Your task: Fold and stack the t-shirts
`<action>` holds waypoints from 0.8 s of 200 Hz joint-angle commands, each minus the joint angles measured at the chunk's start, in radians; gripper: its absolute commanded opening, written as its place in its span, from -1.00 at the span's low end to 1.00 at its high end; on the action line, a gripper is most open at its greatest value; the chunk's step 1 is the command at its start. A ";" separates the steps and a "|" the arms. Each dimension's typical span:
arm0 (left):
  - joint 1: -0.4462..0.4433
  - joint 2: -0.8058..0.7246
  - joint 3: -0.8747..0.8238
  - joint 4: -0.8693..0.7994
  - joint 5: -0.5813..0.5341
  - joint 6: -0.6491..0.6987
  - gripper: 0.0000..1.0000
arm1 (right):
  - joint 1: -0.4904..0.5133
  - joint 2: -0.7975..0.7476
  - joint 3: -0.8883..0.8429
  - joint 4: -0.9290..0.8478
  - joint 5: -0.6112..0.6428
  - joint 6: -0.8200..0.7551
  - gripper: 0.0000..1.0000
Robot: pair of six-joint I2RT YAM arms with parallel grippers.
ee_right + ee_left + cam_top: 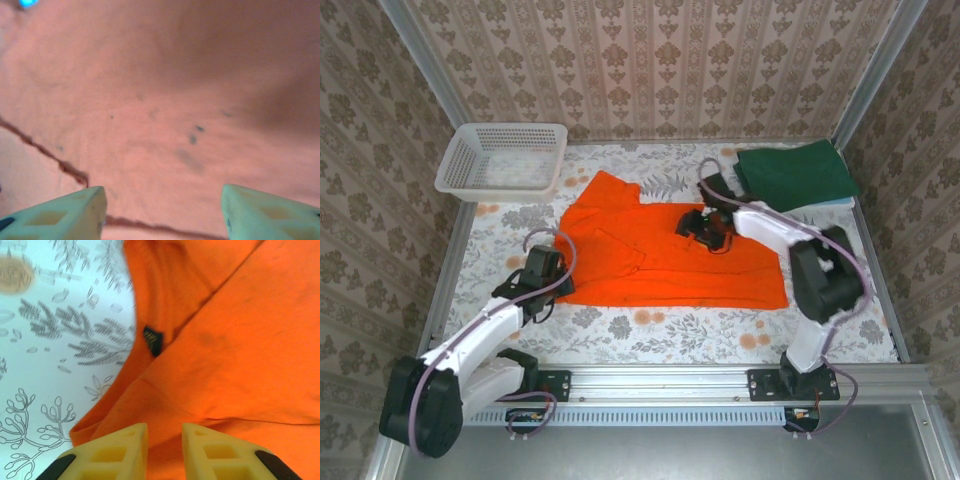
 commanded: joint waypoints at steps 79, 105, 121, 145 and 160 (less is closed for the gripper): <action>-0.226 0.277 0.214 -0.029 0.153 0.020 -0.51 | -0.249 -0.595 -0.566 -0.131 0.038 0.097 -0.02; -0.216 0.332 0.178 -0.007 0.100 0.002 -0.54 | -0.303 -0.621 -0.611 -0.155 0.067 0.115 -0.04; -0.205 0.347 0.143 0.020 0.090 -0.024 -0.52 | -0.334 -0.611 -0.636 -0.144 0.090 0.141 -0.04; -0.200 0.374 0.119 0.019 0.080 -0.053 -0.56 | -0.364 -0.549 -0.645 -0.128 0.091 0.144 -0.15; -0.200 0.374 0.094 0.003 0.055 -0.078 -0.58 | -0.363 -0.499 -0.638 -0.137 0.080 0.141 -0.24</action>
